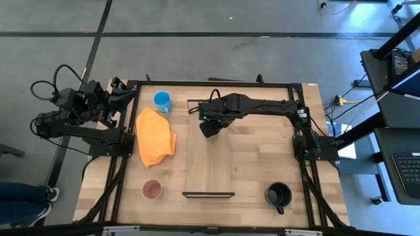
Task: Stack small to large cups/mugs on shelf
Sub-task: Put the gray cup on the shelf
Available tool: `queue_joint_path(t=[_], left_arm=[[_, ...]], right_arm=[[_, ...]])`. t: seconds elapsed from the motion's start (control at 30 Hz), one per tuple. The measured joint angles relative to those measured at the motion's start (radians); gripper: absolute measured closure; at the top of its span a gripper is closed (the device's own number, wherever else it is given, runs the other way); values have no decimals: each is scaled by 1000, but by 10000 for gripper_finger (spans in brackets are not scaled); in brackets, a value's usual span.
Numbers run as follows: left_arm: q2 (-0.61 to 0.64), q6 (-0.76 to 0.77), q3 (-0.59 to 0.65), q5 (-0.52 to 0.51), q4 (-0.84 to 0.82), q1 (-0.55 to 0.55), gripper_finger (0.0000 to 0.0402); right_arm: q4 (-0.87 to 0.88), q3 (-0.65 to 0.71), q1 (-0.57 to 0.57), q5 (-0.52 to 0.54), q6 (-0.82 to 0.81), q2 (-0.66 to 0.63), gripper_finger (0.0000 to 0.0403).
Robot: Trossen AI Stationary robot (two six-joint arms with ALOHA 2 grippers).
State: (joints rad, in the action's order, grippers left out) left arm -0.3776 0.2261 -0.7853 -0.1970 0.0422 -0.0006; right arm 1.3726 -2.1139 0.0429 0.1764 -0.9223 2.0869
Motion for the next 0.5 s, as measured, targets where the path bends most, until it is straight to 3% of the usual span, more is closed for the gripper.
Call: queue_joint_path(t=[0.23,0.5], left_arm=[[0,0,0,0,0,0,379],[0,0,0,0,0,0,379]], right_arm=[[-1,0,0,12,-13,0,293],[-11,0,0,15,-12,0,286]])
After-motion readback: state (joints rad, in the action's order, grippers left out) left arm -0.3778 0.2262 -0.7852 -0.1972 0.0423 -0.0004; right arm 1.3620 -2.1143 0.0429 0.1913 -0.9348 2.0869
